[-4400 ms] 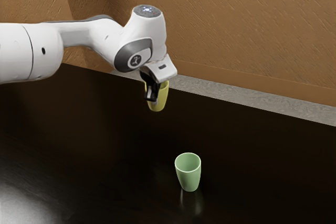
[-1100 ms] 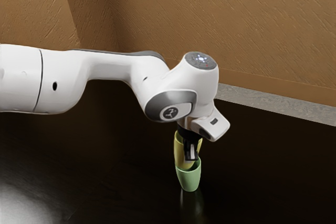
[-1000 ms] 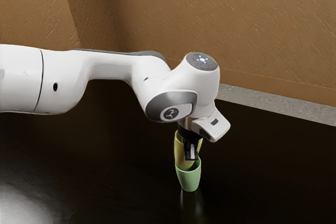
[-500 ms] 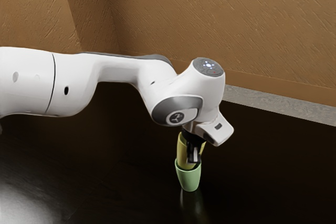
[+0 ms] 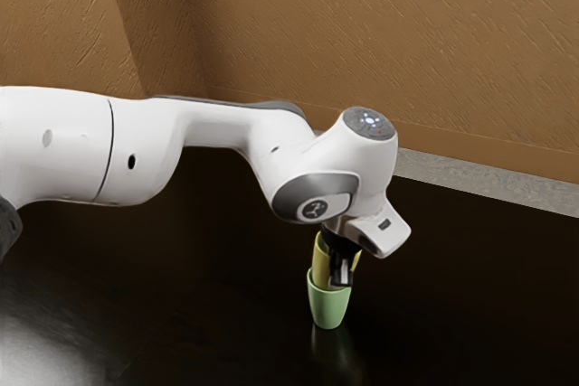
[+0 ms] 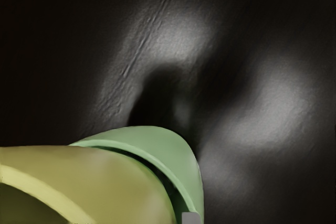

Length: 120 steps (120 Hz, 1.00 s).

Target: Place the left cup onto the right cup

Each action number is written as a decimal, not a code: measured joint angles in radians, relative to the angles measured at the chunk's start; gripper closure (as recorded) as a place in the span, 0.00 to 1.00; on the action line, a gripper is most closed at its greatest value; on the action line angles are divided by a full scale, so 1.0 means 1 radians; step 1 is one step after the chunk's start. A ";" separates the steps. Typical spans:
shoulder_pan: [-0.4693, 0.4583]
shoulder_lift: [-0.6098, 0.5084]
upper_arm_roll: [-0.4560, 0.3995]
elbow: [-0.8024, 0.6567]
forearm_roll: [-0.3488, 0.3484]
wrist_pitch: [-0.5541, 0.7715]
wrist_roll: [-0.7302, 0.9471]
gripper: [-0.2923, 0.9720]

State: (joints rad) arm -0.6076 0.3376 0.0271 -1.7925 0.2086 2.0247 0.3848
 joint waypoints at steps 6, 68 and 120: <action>-0.001 0.004 0.000 0.001 -0.002 0.001 0.001 0.85; 0.001 -0.013 0.003 0.001 -0.035 0.002 0.032 0.31; 0.001 -0.025 0.005 0.000 -0.036 -0.003 0.046 0.24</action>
State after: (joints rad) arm -0.6062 0.3127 0.0322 -1.7921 0.1729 2.0216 0.4307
